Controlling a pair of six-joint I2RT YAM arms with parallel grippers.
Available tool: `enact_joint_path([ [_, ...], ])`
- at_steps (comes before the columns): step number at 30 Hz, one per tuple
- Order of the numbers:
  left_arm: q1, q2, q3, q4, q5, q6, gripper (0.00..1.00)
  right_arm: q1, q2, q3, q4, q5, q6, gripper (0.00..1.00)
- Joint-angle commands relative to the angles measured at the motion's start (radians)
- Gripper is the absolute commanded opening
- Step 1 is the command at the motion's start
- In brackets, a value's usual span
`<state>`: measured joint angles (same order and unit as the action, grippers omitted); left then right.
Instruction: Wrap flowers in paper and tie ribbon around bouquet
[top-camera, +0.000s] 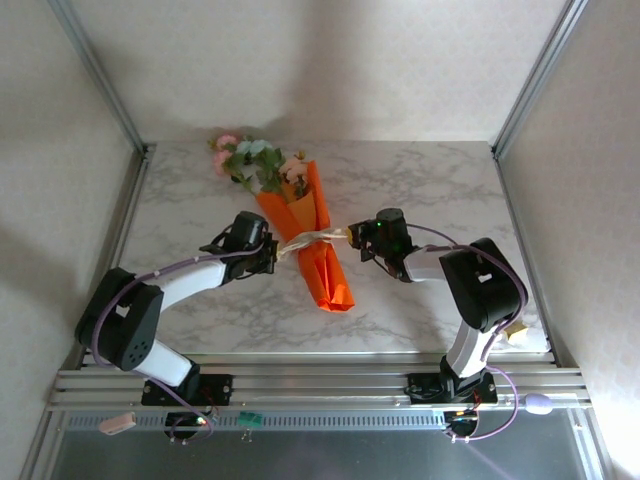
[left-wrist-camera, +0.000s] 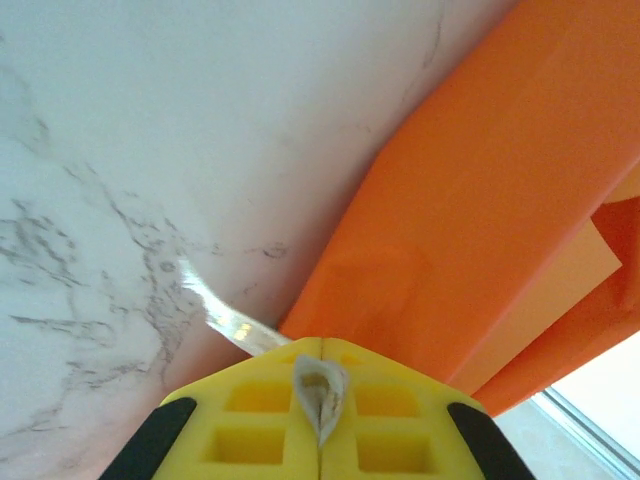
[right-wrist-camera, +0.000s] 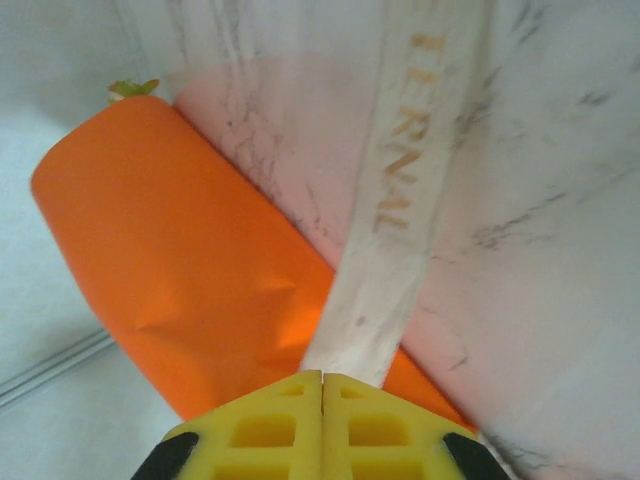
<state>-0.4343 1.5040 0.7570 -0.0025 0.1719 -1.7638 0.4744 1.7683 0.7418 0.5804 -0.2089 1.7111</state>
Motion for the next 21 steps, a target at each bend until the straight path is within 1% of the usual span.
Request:
enact_joint_path([
  [1,0.026,-0.033,-0.043,-0.063,-0.005,0.025,0.00,0.007,-0.043,-0.033,-0.055,0.041,-0.050,0.00],
  [5,0.054,-0.047,-0.062,-0.066,0.006,0.040,0.00,-0.001,-0.062,-0.072,-0.061,0.055,-0.067,0.00],
  [13,0.090,-0.085,-0.098,-0.088,0.005,0.047,0.00,-0.014,-0.085,-0.084,-0.106,0.070,-0.112,0.00],
  [21,0.135,-0.135,-0.144,-0.093,0.007,0.048,0.00,-0.068,-0.102,-0.074,-0.158,0.061,-0.174,0.00],
])
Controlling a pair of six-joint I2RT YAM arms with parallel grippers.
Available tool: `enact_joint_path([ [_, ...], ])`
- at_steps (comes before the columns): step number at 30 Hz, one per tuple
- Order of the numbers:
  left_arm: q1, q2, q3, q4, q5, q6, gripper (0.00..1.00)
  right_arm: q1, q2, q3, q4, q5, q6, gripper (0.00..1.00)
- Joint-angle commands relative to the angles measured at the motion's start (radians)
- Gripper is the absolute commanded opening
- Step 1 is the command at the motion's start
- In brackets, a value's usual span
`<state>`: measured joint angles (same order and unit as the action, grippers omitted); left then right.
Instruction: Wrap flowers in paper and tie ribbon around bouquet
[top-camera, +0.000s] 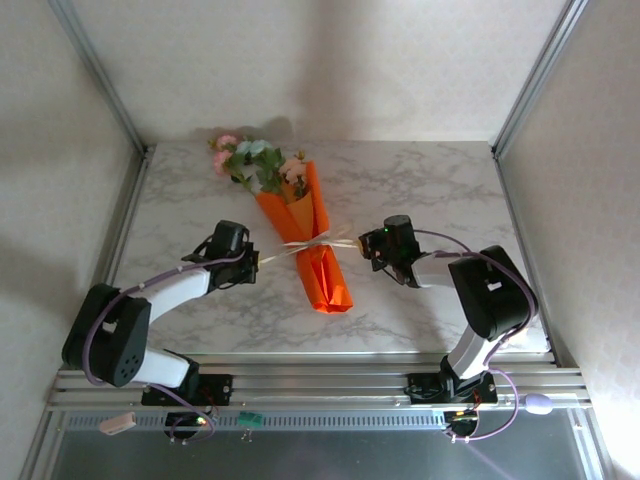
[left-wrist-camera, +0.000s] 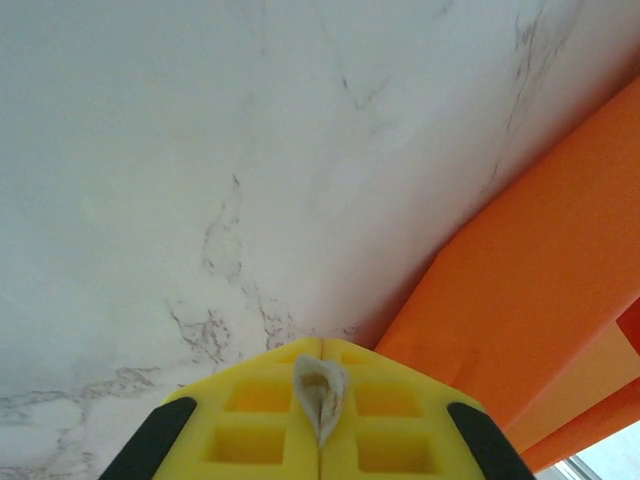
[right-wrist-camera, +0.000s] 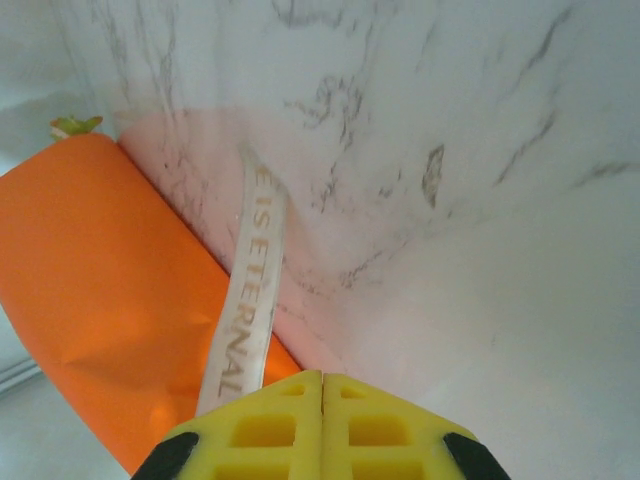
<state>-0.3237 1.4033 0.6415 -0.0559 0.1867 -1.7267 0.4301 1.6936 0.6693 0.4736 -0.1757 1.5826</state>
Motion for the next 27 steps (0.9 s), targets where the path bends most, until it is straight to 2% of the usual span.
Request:
enact_joint_path([
  [1,0.031,-0.044,-0.032,-0.044,-0.009,0.014,0.00,-0.030,-0.029,0.000,-0.052,0.025,-0.053,0.00],
  [11,0.063,-0.074,-0.058,-0.077,0.001,0.031,0.00,-0.044,-0.007,0.046,-0.082,0.031,-0.090,0.00],
  [17,0.115,-0.103,-0.080,-0.095,0.014,0.054,0.00,-0.069,-0.005,0.044,-0.084,0.038,-0.102,0.00],
  [27,0.122,-0.112,-0.096,-0.099,0.023,0.051,0.00,-0.080,0.016,0.048,-0.071,0.040,-0.102,0.00],
])
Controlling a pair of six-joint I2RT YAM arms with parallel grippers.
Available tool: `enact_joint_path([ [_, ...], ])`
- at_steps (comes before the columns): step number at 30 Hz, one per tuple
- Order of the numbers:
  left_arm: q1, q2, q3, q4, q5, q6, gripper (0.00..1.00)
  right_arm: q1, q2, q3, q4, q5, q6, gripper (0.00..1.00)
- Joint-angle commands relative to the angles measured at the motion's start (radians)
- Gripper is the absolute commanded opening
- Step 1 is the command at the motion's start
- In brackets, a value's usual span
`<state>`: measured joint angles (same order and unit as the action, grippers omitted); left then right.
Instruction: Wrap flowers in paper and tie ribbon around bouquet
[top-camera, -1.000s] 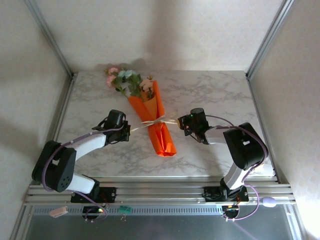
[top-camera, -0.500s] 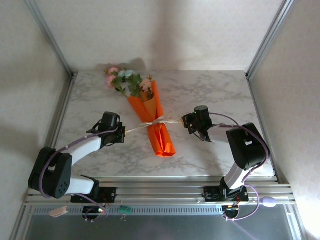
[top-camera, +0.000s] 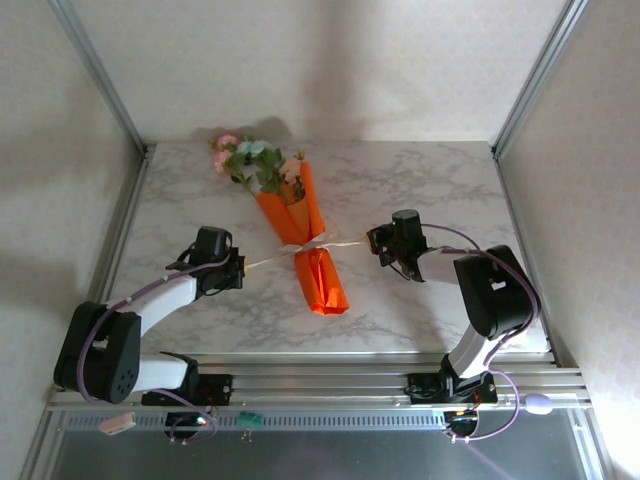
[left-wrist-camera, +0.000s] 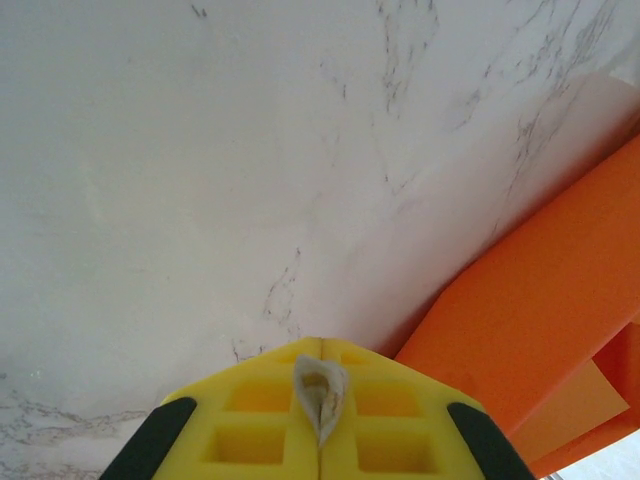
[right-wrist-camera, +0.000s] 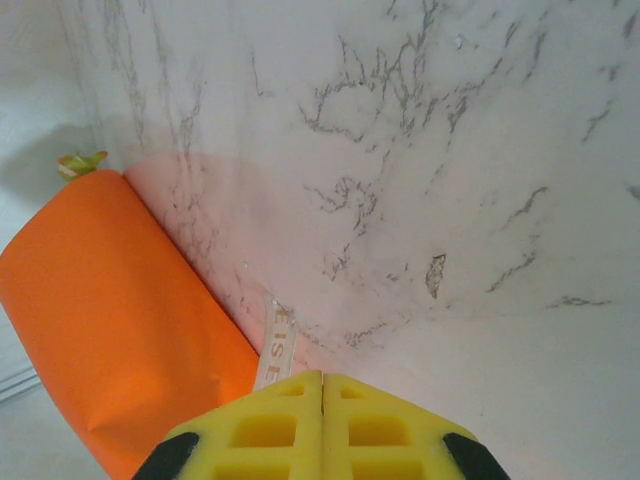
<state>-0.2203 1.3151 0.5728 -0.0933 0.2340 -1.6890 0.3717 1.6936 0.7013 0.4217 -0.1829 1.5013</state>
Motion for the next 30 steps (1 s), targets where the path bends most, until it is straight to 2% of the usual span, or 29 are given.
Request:
enact_joint_path([
  [1,0.024,-0.029,-0.037,-0.054,-0.022,0.010,0.00,-0.023,0.015,0.015,-0.019,0.048,-0.021,0.00],
  [15,0.047,-0.028,-0.037,-0.070,-0.012,0.032,0.00,-0.042,0.027,0.009,-0.004,0.036,-0.020,0.00],
  [21,0.039,0.021,-0.007,-0.048,0.031,0.064,0.00,-0.041,0.034,0.032,-0.009,0.006,-0.042,0.00],
  [22,0.036,0.028,0.012,-0.066,0.038,0.079,0.12,-0.038,0.027,0.052,-0.055,-0.005,-0.058,0.00],
  [23,0.032,0.034,0.032,-0.093,0.036,0.094,0.30,-0.035,0.022,0.064,-0.082,-0.010,-0.070,0.00],
  [24,0.027,0.033,0.055,-0.127,0.029,0.110,0.44,-0.032,0.018,0.073,-0.103,-0.021,-0.076,0.10],
  [25,0.023,0.028,0.073,-0.154,0.025,0.120,0.51,-0.029,0.014,0.086,-0.142,-0.030,-0.071,0.24],
  [27,0.015,-0.002,0.099,-0.190,0.018,0.126,0.54,-0.024,-0.004,0.086,-0.173,-0.040,-0.067,0.35],
  [30,0.011,-0.060,0.146,-0.258,0.003,0.127,0.59,-0.020,-0.075,0.074,-0.230,-0.013,-0.071,0.42],
])
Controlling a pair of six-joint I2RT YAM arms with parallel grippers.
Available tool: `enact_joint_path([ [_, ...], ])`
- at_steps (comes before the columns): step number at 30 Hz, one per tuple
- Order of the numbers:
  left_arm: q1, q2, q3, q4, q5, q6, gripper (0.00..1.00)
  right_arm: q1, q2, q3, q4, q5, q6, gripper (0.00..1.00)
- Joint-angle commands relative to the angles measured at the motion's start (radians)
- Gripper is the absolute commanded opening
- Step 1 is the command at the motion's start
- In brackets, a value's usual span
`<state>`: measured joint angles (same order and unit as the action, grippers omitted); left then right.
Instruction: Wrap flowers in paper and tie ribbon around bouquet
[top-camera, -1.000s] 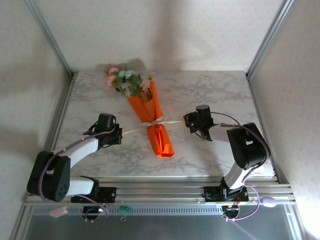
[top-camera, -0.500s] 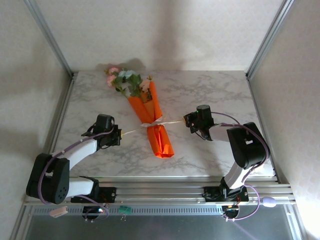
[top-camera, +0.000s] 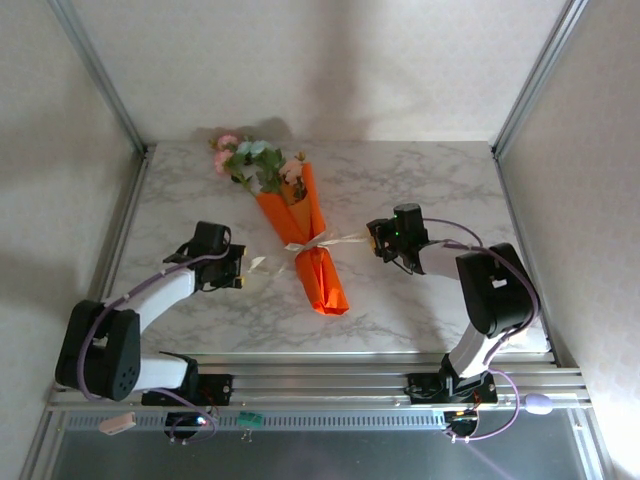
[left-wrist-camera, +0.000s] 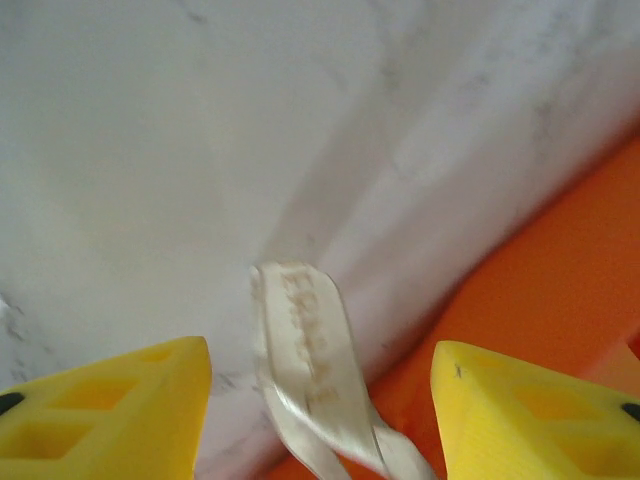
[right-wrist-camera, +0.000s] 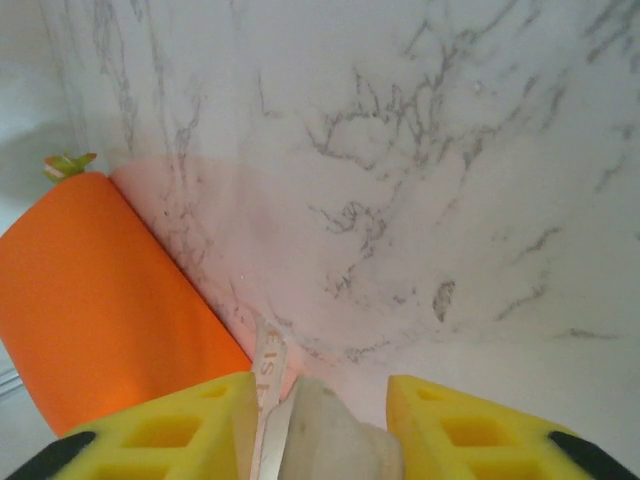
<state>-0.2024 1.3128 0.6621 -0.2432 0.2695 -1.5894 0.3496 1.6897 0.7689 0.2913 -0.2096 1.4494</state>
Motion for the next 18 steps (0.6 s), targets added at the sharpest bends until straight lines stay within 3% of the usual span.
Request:
enact_joint_path([
  [1,-0.007,-0.075,0.080,-0.134,-0.039,0.034,0.60,0.000,-0.102,0.007,-0.138,0.026,-0.027,0.44],
  [8,-0.009,-0.058,0.348,-0.301,-0.083,0.200,0.60,-0.035,-0.299,0.098,-0.449,0.139,-0.215,0.51],
  [16,-0.086,0.114,0.674,-0.445,-0.097,0.479,0.60,-0.034,-0.385,0.333,-0.783,0.239,-0.587,0.52],
  [17,-0.097,0.126,0.695,-0.455,-0.103,0.506,0.61,-0.034,-0.393,0.351,-0.814,0.244,-0.627,0.66],
  [18,-0.109,0.133,0.715,-0.470,-0.122,0.537,0.62,-0.034,-0.403,0.364,-0.847,0.247,-0.673,0.95],
])
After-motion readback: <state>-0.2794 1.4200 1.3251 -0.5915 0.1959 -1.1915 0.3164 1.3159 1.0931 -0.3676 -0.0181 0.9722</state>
